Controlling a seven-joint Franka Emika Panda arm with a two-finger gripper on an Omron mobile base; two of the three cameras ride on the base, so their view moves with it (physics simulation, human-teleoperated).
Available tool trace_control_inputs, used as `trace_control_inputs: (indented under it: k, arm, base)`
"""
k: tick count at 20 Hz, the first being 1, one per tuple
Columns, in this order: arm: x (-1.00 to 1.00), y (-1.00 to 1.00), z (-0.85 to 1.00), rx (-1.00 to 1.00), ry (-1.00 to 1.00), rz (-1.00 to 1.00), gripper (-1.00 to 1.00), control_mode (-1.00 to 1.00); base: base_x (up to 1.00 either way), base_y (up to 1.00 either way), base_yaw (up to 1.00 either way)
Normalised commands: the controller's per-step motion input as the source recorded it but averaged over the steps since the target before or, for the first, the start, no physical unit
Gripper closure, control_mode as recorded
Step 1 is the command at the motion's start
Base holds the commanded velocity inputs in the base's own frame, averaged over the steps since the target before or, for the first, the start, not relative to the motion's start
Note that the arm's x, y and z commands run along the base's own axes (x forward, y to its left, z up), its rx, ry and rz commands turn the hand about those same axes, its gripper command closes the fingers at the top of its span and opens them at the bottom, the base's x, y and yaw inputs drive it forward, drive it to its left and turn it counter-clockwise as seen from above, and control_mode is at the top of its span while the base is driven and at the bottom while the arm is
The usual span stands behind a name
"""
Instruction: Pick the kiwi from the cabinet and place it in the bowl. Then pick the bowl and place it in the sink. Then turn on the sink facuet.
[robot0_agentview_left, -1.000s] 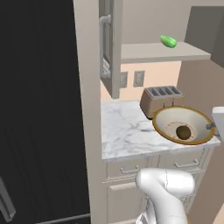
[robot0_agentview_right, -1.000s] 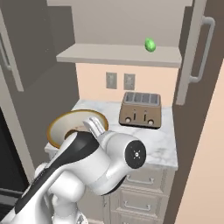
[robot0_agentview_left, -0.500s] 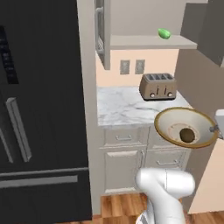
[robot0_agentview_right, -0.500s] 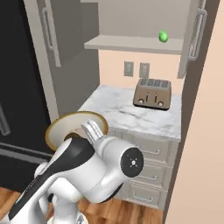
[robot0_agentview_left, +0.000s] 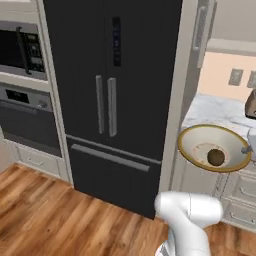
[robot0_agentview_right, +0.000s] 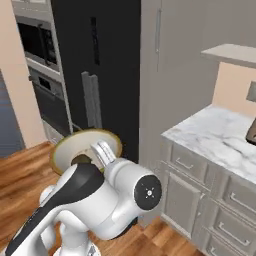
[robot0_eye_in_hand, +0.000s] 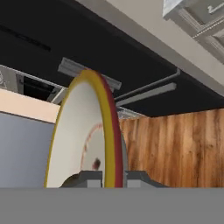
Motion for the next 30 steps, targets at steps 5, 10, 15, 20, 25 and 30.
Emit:
trace_control_inputs:
  k: [5, 10, 15, 20, 25, 30]
  arm:
    - [0.0, 0.0, 0.0, 0.0, 0.0, 0.0, 1.0, 1.0]
    - [0.0, 0.0, 0.0, 0.0, 0.0, 0.0, 1.0, 1.0]
    - [0.0, 0.0, 0.0, 0.0, 0.0, 0.0, 1.0, 1.0]
    - [0.0, 0.0, 0.0, 0.0, 0.0, 0.0, 1.0, 1.0]
    - [0.0, 0.0, 0.0, 0.0, 0.0, 0.0, 1.0, 1.0]
    - [0.0, 0.0, 0.0, 0.0, 0.0, 0.0, 1.0, 1.0]
  base:
    - [-0.04, 0.09, 0.75]
    - [0.54, 0.06, 0.65]
    - [0.97, 0.0, 0.74]
    - [1.0, 0.0, 0.75]
    - [1.0, 0.0, 0.7]
    - [1.0, 0.0, 0.66]
